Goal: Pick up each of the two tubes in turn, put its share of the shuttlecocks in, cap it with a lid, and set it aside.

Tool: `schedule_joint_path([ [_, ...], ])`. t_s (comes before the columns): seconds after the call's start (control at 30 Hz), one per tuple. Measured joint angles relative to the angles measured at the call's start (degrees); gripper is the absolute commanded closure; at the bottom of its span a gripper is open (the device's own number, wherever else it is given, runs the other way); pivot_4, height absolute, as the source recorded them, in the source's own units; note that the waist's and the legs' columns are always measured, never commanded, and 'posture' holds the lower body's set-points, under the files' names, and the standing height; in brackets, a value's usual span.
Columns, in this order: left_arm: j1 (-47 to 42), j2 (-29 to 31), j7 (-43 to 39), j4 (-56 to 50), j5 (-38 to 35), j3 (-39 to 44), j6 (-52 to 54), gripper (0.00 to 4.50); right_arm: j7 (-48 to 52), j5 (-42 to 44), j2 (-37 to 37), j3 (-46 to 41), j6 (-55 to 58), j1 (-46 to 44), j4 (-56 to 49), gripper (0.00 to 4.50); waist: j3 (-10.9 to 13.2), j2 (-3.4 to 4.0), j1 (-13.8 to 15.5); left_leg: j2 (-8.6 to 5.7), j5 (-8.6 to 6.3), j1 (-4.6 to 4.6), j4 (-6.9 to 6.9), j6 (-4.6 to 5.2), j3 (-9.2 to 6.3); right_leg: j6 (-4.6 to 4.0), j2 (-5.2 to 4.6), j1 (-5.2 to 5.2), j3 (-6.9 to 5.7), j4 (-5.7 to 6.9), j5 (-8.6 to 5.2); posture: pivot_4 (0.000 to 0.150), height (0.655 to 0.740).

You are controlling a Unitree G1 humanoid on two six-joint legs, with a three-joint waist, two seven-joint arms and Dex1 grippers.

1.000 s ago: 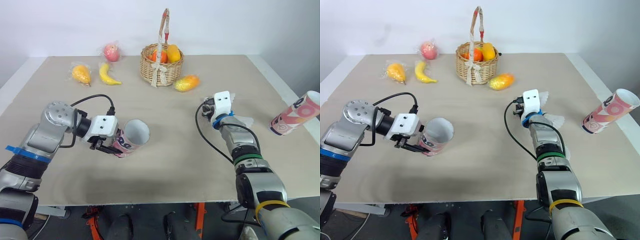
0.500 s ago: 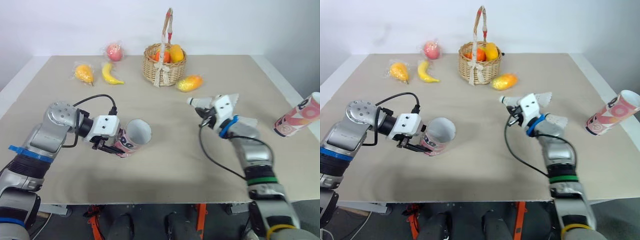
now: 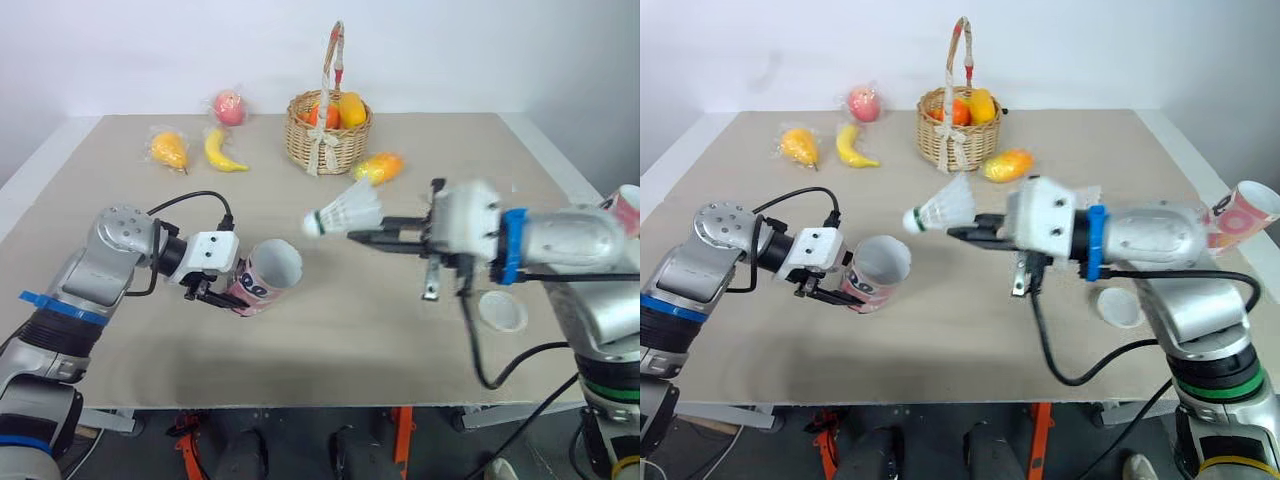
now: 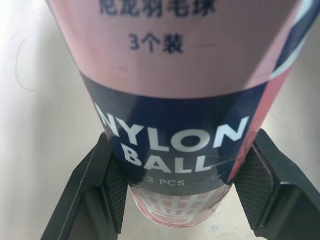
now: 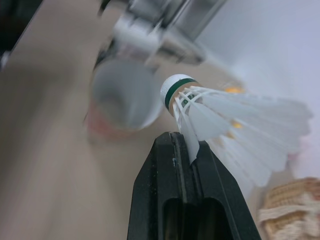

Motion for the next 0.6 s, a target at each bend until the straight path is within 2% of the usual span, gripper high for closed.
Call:
schedule_joint_path([
  [0.13, -0.75, -0.38, -0.57, 1.13, -0.11, -0.30, -0.19, 1.83, 0.91, -6.55, 1.91, 5.43, -4.35, -3.29, 2.93, 4.44, 0.00, 0.00, 0.33, 0.00, 0.00, -0.05, 0.00, 0.00, 0.00, -0.06, 0.00, -0.05, 0.00, 0.00, 0.00, 0.150, 0.7400],
  [0.43, -1.39, -0.79, -1.02, 2.10, -0.01, -0.61, -1.02, 1.83, 6.57, -7.53, 6.25, 8.69, -8.97, -8.52, 7.13, 4.44, 0.00, 0.00, 0.54, -0.01, -0.01, -0.06, -0.01, 0.00, -0.04, -0.20, -0.02, -0.04, -0.04, 0.01, 0.06, 0.150, 0.7400],
  [0.47, -1.42, -0.79, -1.02, 2.10, 0.02, -0.62, -0.99, 1.83, 7.28, -7.78, 6.78, 9.27, -9.50, -9.14, 7.79, 3.81, 0.00, 0.00, 0.54, 0.00, -0.01, -0.06, -0.01, 0.00, -0.06, -0.20, 0.00, -0.05, -0.06, 0.02, 0.06, 0.150, 0.7400],
  [0.5, -1.41, -0.79, -1.02, 2.09, 0.03, -0.62, -0.97, 1.83, 7.80, -8.02, 7.09, 9.76, -9.80, -9.59, 8.16, 3.53, 0.00, 0.00, 0.55, 0.01, -0.01, -0.06, 0.00, 0.00, -0.07, -0.20, 0.00, -0.04, -0.07, 0.03, 0.06, 0.150, 0.7400],
  [0.6, -1.40, -0.80, -1.02, 2.02, -0.04, -0.62, -0.83, 1.83, 10.34, -8.18, 7.39, 10.92, -10.45, -10.37, 9.38, 2.11, 0.00, 0.00, 0.57, 0.00, -0.01, -0.07, 0.00, 0.00, -0.09, -0.31, -0.01, -0.03, -0.10, 0.03, 0.10, 0.150, 0.7400],
])
